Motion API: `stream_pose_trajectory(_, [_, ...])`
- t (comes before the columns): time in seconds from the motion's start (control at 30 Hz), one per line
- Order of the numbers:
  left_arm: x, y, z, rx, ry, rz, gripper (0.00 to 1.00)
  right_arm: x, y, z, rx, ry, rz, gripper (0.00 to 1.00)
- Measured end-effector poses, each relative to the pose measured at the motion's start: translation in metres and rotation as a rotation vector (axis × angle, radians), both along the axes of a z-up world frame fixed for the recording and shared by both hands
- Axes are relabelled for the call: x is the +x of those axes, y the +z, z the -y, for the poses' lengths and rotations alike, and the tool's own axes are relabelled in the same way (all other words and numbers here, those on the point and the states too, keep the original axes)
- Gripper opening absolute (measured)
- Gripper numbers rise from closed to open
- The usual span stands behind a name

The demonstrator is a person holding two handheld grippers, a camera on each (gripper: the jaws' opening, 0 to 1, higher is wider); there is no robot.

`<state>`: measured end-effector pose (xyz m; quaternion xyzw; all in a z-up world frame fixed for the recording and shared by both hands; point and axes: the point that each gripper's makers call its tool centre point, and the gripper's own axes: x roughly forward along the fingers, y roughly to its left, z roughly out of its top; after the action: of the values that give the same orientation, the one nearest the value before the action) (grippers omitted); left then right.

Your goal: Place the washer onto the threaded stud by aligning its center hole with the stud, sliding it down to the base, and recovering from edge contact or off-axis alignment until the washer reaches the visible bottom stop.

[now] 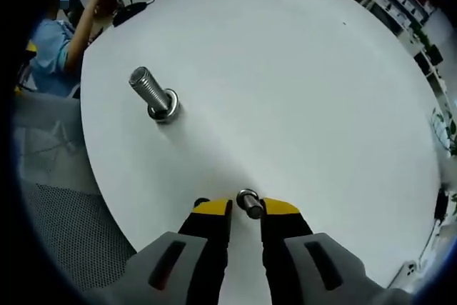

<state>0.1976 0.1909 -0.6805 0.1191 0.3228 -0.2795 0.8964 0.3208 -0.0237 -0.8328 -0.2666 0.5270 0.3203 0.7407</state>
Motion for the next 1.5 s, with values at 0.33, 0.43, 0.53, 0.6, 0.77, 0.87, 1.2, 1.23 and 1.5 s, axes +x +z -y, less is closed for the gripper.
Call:
stream_pose_trajectory(0.33, [-0.001,0.002,0.001,-0.005,-0.009,0.008,0.25,-0.016,0.006,0.014,-0.009,-0.029,0.005,0.24])
stream_pose_trajectory(0.43, [-0.001,0.002,0.002,-0.004,-0.013,0.01,0.25,-0.023,0.007,0.015,-0.002,-0.038,0.006,0.26])
stream_pose_trajectory(0.53, [-0.002,0.002,0.002,-0.004,-0.012,0.005,0.25,-0.031,0.004,0.015,0.003,-0.04,-0.007,0.26])
stream_pose_trajectory(0.6, [-0.001,0.002,0.002,-0.002,-0.015,0.011,0.25,-0.039,0.002,0.014,0.003,-0.032,-0.013,0.26])
stream_pose_trajectory(0.77, [-0.001,0.004,0.002,-0.005,-0.012,0.017,0.24,-0.054,0.0,0.01,0.006,0.007,-0.025,0.28])
stream_pose_trajectory(0.87, [-0.001,0.003,0.003,-0.004,-0.017,0.015,0.24,-0.06,-0.001,0.009,0.022,0.008,-0.034,0.28])
stream_pose_trajectory(1.2, [-0.001,0.003,0.003,0.001,-0.021,0.015,0.24,-0.06,-0.008,0.001,0.032,0.009,-0.028,0.28])
stream_pose_trajectory(1.23, [-0.001,0.002,0.003,0.0,-0.02,0.014,0.24,-0.06,-0.009,0.001,0.025,0.015,-0.028,0.28])
stream_pose_trajectory(1.5, [-0.002,0.001,0.002,0.005,-0.019,0.008,0.24,-0.054,-0.01,-0.008,0.037,0.005,-0.013,0.25])
